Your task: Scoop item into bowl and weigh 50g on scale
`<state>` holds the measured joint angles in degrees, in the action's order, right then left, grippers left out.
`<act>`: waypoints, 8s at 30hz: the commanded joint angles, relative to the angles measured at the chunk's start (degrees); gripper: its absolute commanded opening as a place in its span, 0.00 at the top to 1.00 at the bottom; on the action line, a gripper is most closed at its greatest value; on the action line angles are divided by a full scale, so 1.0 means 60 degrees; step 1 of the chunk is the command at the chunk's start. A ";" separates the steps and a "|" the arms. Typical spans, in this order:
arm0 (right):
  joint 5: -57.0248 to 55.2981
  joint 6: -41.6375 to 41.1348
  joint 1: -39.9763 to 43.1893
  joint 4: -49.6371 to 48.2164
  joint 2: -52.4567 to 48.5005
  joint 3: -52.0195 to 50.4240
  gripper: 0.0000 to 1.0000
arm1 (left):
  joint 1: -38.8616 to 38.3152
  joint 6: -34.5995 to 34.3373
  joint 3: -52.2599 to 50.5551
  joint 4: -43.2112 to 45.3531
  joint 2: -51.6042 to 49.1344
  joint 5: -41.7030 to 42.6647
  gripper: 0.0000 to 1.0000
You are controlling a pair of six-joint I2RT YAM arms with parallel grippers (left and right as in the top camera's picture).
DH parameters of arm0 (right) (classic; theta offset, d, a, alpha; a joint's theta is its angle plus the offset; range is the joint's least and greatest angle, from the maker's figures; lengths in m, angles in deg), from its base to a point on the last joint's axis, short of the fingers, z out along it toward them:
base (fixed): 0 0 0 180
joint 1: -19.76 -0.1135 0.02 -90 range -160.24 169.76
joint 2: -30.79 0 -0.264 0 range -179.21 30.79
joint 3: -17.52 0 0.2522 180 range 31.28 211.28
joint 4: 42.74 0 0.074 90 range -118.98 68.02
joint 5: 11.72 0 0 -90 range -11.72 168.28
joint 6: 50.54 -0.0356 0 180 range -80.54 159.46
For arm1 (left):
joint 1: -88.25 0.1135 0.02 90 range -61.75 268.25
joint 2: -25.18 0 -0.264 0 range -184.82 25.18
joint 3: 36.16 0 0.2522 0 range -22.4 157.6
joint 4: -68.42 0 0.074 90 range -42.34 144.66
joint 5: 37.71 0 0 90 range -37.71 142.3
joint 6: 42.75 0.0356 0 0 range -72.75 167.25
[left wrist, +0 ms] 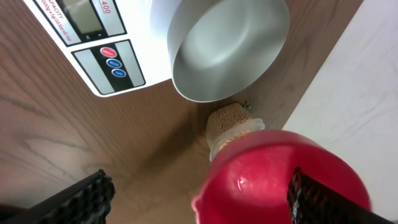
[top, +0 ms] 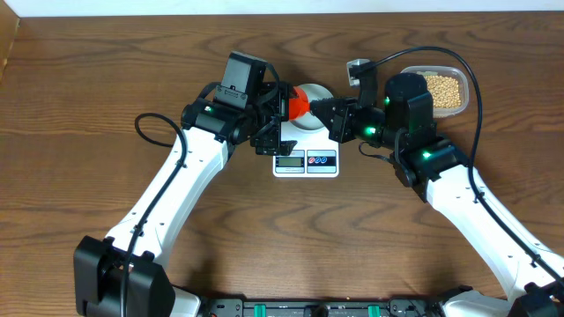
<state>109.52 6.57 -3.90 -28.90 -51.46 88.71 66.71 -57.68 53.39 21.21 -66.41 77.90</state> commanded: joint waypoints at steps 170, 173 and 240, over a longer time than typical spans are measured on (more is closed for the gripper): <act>-0.1552 0.2430 0.4036 0.3253 0.1792 0.0295 0.99 | -0.3067 0.7213 0.0135 0.0208 -0.3920 -0.4881 0.93; -0.1552 0.2459 0.4036 0.3260 0.1792 0.0295 0.99 | -0.3067 0.7213 0.0135 0.0208 -0.3920 -0.4885 0.93; -0.1548 0.2455 0.4036 0.3417 0.1792 0.0295 0.99 | -0.2962 0.7129 0.0026 -0.0197 -0.4524 -0.4962 0.93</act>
<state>100.49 20.48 19.55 -8.42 -41.41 89.30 48.48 -15.75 54.85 19.61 -89.49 49.99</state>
